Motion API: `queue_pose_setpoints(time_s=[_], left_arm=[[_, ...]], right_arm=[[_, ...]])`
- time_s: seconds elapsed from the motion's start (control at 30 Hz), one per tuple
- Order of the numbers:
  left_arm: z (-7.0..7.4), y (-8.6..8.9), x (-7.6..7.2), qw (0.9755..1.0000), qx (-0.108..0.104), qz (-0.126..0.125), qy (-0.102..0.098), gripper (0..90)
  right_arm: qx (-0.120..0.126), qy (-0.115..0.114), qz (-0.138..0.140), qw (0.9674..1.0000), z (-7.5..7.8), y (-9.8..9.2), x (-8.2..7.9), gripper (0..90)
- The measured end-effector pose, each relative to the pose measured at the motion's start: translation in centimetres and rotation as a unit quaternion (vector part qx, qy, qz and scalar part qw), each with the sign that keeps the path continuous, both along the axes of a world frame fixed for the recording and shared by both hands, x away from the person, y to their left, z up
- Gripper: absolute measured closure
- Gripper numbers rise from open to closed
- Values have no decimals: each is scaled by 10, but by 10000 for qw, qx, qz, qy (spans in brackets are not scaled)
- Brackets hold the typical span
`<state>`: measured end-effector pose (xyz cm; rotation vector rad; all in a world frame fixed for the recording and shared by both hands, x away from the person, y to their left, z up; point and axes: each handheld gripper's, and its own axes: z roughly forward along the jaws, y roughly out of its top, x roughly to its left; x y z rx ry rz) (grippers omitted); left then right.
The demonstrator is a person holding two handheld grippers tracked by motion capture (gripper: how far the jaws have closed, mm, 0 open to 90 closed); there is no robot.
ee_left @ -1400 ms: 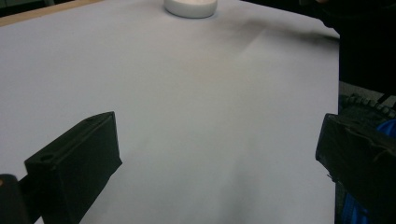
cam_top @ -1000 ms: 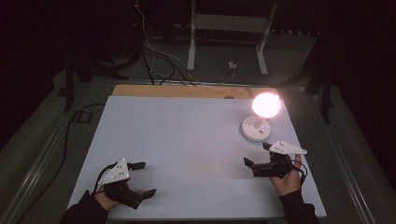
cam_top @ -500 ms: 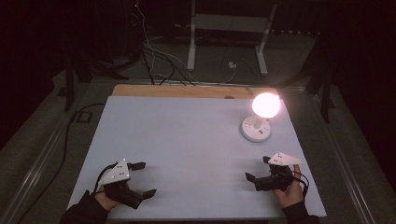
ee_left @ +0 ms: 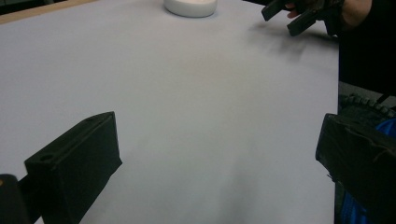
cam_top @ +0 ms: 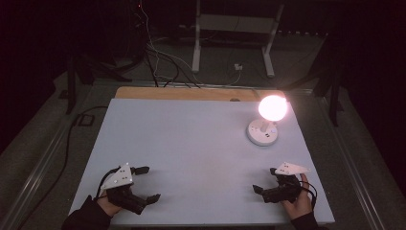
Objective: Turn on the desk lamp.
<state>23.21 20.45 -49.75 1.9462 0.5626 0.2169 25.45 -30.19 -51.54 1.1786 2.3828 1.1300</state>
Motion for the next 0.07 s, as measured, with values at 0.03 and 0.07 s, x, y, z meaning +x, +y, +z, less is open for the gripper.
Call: queue_pose_setpoints(time_s=[0.03,0.07], left_arm=[[0,0,0,10000,-4,1,2,3],[0,0,0,10000,-11,2,6,3]], right_arm=[[3,9,7,10000,-1,0,0,0],[-4,9,4,10000,-1,0,0,0]])
